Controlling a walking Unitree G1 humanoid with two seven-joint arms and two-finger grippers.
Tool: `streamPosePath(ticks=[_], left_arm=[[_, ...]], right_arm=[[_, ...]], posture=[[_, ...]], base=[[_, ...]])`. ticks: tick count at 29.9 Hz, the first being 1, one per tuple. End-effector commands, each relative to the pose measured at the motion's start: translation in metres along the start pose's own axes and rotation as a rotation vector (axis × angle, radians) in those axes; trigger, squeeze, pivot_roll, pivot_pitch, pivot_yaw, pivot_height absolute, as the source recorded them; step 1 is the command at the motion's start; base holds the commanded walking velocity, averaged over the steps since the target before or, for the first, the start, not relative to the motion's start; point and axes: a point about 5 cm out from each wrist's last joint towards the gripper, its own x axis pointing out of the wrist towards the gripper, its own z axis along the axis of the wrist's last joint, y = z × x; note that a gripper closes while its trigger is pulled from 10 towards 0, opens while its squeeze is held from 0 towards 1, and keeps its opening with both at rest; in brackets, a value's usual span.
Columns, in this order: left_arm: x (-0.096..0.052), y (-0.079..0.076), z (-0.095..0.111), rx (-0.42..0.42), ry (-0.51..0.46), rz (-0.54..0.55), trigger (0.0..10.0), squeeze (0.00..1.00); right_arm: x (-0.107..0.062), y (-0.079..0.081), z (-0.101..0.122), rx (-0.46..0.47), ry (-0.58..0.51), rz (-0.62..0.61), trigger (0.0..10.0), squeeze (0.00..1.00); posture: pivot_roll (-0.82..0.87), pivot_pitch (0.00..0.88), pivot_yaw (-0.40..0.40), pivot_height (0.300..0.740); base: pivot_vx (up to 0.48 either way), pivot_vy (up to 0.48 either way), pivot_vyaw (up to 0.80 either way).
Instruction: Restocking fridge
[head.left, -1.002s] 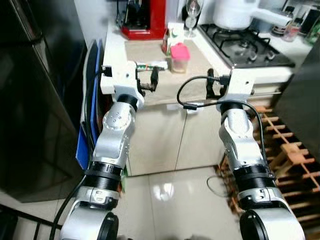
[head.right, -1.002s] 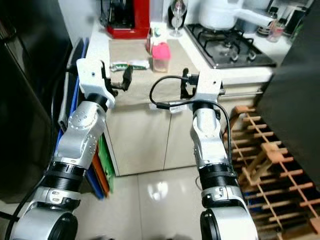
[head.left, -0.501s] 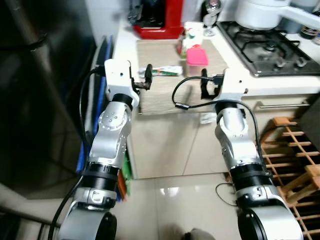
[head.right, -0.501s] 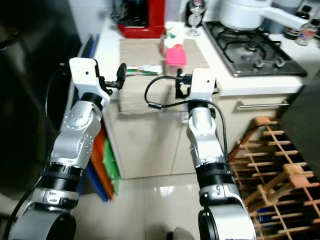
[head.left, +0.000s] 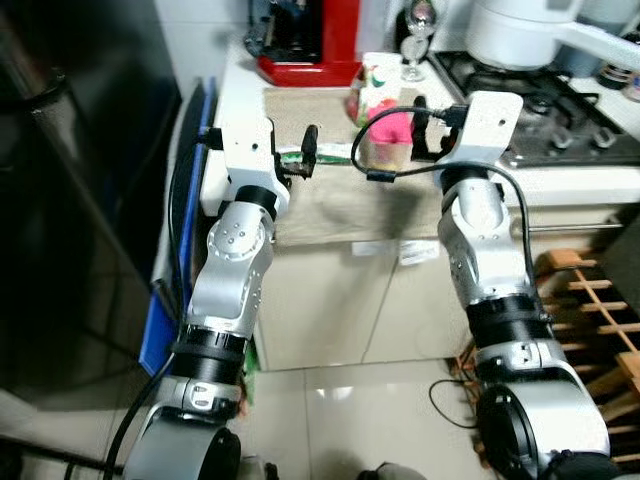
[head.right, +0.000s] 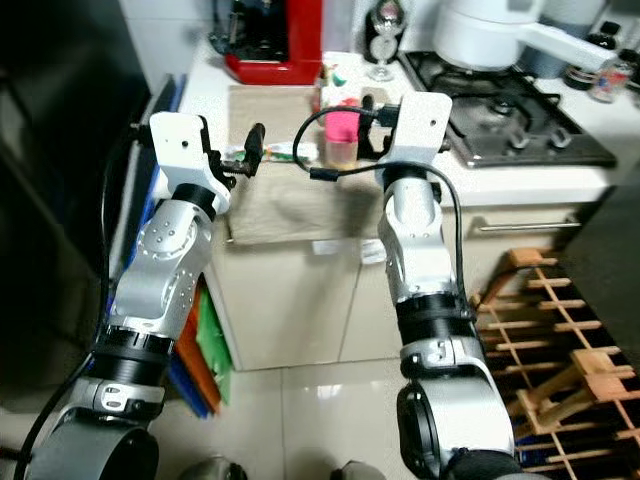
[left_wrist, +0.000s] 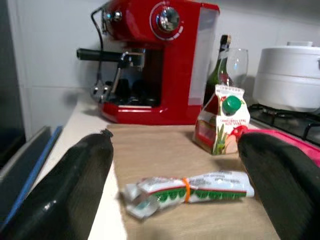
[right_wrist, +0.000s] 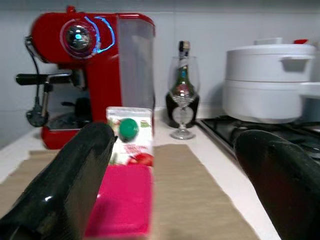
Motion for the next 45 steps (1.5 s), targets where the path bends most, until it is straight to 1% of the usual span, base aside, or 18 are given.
streamPosePath(ticks=[1,4,7,14,17,18,21,26,31,33,35,37,39,40,41,45], left_arm=[[-0.002,-0.003,0.004,0.003,0.004,-0.016,10.0,0.00],[-0.004,-0.003,0.005,0.004,0.007,-0.017,10.0,0.00],[-0.012,0.000,0.007,0.019,0.016,-0.015,10.0,0.00],[-0.022,0.007,0.008,0.033,0.038,0.010,10.0,0.00],[-0.026,0.007,0.010,0.032,0.042,0.021,10.0,0.00],[-0.026,0.007,0.010,0.032,0.042,0.021,10.0,0.00],[-0.031,0.007,0.012,0.034,0.049,0.033,10.0,0.00],[-0.034,0.007,0.013,0.034,0.060,0.038,10.0,0.00],[-0.035,0.006,0.013,0.036,0.063,0.036,10.0,0.00],[-0.035,0.006,0.014,0.041,0.063,0.036,10.0,0.00],[-0.035,0.006,0.016,0.045,0.061,0.037,10.0,0.00],[-0.035,0.006,0.016,0.045,0.061,0.037,10.0,0.00],[-0.035,0.006,0.016,0.044,0.061,0.038,10.0,0.00],[-0.035,0.006,0.016,0.044,0.061,0.038,10.0,0.00],[-0.035,0.005,0.016,0.045,0.060,0.038,10.0,0.00],[-0.034,0.005,0.016,0.045,0.061,0.038,10.0,0.00]], right_arm=[[0.008,-0.002,0.004,-0.004,0.021,-0.014,10.0,0.40],[0.011,-0.002,0.002,-0.005,0.042,-0.016,10.0,0.40],[0.014,0.002,-0.003,-0.003,0.080,-0.003,10.0,0.40],[0.020,0.008,-0.007,0.004,0.127,-0.002,10.0,0.40],[0.020,0.014,-0.011,0.030,0.159,0.022,10.0,0.40],[0.020,0.014,-0.011,0.030,0.159,0.022,10.0,0.40],[0.020,0.021,-0.012,0.059,0.171,0.051,10.0,0.40],[0.020,0.028,-0.016,0.071,0.197,0.070,10.0,0.40],[0.018,0.030,-0.019,0.084,0.214,0.075,10.0,0.40],[0.018,0.031,-0.017,0.080,0.197,0.081,10.0,0.39],[0.019,0.031,-0.010,0.041,0.148,0.074,10.0,0.40],[0.020,0.031,-0.008,0.029,0.133,0.071,10.0,0.40],[0.020,0.029,-0.002,-0.022,0.083,0.059,10.0,0.39],[0.020,0.029,-0.002,-0.022,0.083,0.059,10.0,0.39],[0.020,0.028,0.005,-0.091,0.024,0.058,10.0,0.40],[0.019,0.029,0.006,-0.103,0.013,0.061,10.0,0.40]], posture=[[-0.04,0.101,0.016,0.732],[-0.03,0.114,0.018,0.732],[0.01,0.160,0.018,0.732],[0.04,0.197,0.002,0.732],[0.05,0.216,-0.009,0.732],[0.05,0.216,-0.009,0.732],[0.06,0.226,-0.019,0.732],[0.06,0.232,-0.022,0.732],[0.06,0.235,-0.023,0.732],[0.06,0.233,-0.024,0.732],[0.06,0.231,-0.025,0.732],[0.06,0.231,-0.025,0.732],[0.06,0.229,-0.027,0.732],[0.06,0.229,-0.027,0.732],[0.05,0.224,-0.030,0.732],[0.05,0.223,-0.030,0.732]], base=[[0.000,0.000,0.00],[0.000,0.000,0.00],[0.000,0.000,0.00],[0.000,0.000,0.00],[0.000,0.000,0.00],[0.000,0.000,0.00],[0.000,0.000,0.00],[0.000,0.000,0.00],[0.000,0.000,0.00],[0.000,0.000,0.00],[0.000,0.000,0.00],[0.000,0.000,0.00],[0.000,0.000,0.00],[0.000,0.000,0.00],[0.000,0.000,0.00],[0.000,0.000,0.00]])
